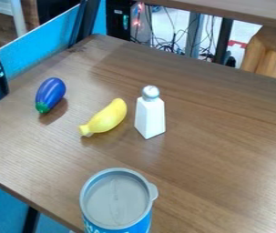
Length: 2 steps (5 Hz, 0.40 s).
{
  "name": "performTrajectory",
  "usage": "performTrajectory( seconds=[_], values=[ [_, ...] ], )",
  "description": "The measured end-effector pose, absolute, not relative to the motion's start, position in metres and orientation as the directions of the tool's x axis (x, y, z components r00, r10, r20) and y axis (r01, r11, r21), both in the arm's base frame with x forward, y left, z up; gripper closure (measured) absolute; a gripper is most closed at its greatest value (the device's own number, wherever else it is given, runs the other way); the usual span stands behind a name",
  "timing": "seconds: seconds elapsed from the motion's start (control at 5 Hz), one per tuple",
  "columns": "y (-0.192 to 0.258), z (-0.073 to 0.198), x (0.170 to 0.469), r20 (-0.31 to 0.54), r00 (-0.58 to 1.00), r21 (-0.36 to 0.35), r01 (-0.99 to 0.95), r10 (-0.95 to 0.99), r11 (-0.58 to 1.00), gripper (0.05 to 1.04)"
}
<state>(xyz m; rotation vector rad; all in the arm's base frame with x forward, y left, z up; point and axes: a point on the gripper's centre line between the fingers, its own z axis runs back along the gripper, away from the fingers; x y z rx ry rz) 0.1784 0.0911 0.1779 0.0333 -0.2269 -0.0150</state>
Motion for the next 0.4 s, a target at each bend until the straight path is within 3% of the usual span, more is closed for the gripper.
performTrajectory(
  seconds=[0.2, 0.4],
  values=[
    [0.090, 0.174, 0.178, 0.213, 0.977, 0.027, 0.013, -0.018, 1.000, 0.083],
    [0.102, 0.168, 0.200, 0.227, 0.973, 0.024, 0.027, -0.031, 0.999, 0.083]
  ],
)
